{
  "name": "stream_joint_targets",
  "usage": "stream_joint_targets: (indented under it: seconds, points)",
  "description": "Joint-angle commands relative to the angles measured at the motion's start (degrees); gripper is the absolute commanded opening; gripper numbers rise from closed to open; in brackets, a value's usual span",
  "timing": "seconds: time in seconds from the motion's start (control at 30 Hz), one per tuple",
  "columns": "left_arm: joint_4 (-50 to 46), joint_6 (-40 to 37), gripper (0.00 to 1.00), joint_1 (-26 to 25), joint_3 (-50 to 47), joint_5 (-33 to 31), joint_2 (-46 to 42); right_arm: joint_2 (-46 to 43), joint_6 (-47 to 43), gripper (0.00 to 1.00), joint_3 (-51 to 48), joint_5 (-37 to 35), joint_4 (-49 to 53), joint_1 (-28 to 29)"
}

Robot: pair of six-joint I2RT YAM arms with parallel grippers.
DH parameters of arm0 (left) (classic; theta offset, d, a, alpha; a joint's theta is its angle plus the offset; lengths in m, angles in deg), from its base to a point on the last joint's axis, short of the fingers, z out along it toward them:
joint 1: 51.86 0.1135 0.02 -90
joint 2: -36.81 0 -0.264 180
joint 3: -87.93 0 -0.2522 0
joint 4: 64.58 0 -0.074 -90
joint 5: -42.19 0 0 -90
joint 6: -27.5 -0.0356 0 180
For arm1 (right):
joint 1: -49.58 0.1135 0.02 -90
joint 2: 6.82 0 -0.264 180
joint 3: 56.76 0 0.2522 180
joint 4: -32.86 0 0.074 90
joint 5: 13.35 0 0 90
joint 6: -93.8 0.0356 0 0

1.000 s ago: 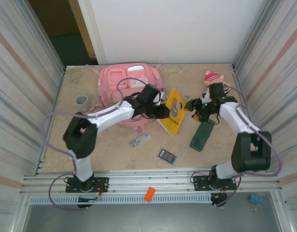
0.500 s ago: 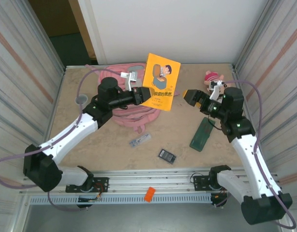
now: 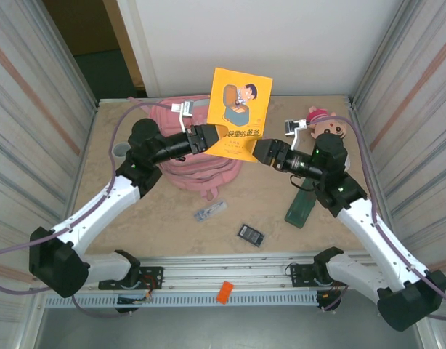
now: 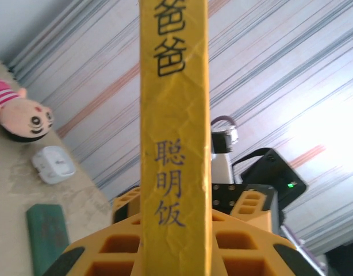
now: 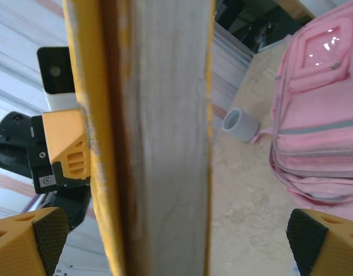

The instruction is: Pack books, pencil case, and school supplies into a backpack

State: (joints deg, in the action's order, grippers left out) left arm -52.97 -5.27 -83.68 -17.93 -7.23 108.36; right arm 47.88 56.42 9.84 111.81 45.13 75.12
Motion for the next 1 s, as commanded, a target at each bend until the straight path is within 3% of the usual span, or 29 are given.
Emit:
stream_joint_targets:
  seconds: [0.0, 0.03, 0.13, 0.27, 0.33, 0.4, 0.47, 0.6, 0.7, 0.87, 0.97]
  points:
    - [11.5, 4.2, 0.01, 0.0, 2.7, 3.8, -0.4, 0.3, 3.4, 0.99, 1.9, 3.5, -7.5, 0.2]
    - [10.6, 3.7, 0.01, -0.1, 2.7, 3.9, -0.6, 0.8, 4.5, 0.99, 2.1, 4.4, -8.7, 0.3]
    - [4.7, 0.3, 0.04, -0.2, 1.9, 3.1, -1.7, 1.1, 5.3, 0.63, 3.1, 6.4, -10.5, 0.4]
    - [-1.3, -3.6, 0.10, -0.8, 0.4, 3.9, -2.7, -0.2, 0.0, 0.42, 5.0, 5.4, -8.5, 1.0]
    - [-4.2, -5.7, 0.26, -1.0, -0.2, 3.5, -3.8, -0.7, -6.0, 0.17, 6.9, 5.8, -3.4, 1.1]
    - [-10.8, -12.2, 0.52, -1.1, 0.1, 1.5, -6.3, -1.5, -15.4, 0.06, 9.9, 4.0, 6.9, 1.1]
    - [-22.3, -23.2, 0.61, -0.7, 1.7, -2.5, -9.5, -2.3, -24.9, 0.00, 12.4, 3.1, 15.9, 1.0]
    - [-39.5, -49.3, 0.76, -0.3, 3.1, -9.5, -15.3, -3.0, -49.6, 0.00, 16.4, 0.4, 34.6, 1.2]
    - [-47.0, -68.7, 0.81, -0.3, 2.7, -8.5, -18.4, -1.0, -62.7, 0.00, 20.0, -5.4, 47.9, 1.4]
    - [-58.3, -84.3, 0.86, -0.3, 4.0, -8.2, -18.6, 3.9, -79.7, 0.00, 22.7, -10.8, 62.4, 3.7]
    - [-61.7, -87.4, 0.91, -0.4, 5.3, -6.4, -16.5, 4.2, -85.9, 0.00, 21.8, -9.9, 63.2, 4.3]
